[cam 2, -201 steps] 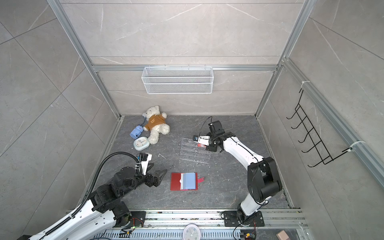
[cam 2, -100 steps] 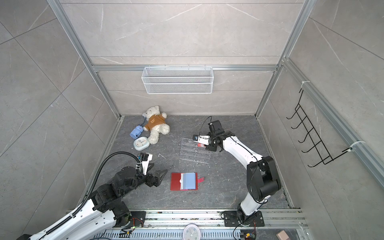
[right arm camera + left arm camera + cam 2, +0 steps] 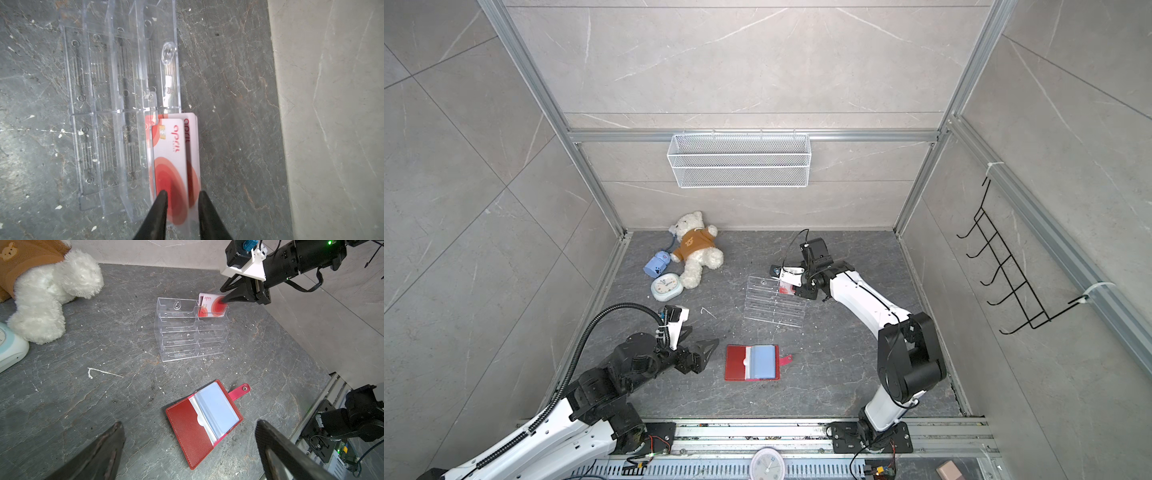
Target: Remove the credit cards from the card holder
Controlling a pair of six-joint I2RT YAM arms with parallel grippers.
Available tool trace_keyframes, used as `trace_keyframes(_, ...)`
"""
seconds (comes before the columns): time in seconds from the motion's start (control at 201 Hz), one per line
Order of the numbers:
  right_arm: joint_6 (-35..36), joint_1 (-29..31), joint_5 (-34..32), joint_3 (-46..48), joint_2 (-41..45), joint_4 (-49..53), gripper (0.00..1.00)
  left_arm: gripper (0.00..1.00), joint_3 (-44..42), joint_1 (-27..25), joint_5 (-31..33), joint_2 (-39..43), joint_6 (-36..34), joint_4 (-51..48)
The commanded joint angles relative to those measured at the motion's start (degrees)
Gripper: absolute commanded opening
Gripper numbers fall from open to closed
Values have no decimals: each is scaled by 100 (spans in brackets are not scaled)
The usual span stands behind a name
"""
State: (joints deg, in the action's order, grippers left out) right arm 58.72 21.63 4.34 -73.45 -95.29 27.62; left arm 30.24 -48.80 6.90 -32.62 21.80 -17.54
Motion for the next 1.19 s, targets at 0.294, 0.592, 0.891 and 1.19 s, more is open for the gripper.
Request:
trace_keyframes(0.294, -618, 3, -240, -152, 356, -676, 35, 99, 13, 6, -67, -10, -125, 290)
trace_keyframes(0.592, -2350, -329, -585, -325, 586, -848, 11, 99, -9, 13, -47, 117, -124, 225)
trace_keyframes(0.891, -4566, -731, -608, -730, 456, 594, 0, 99, 1, 10, -72, 64, -124, 261)
trace_keyframes(1.19, -6183, -783, 190, -567, 121, 1011, 0, 99, 18, 15, -74, 54, -106, 252)
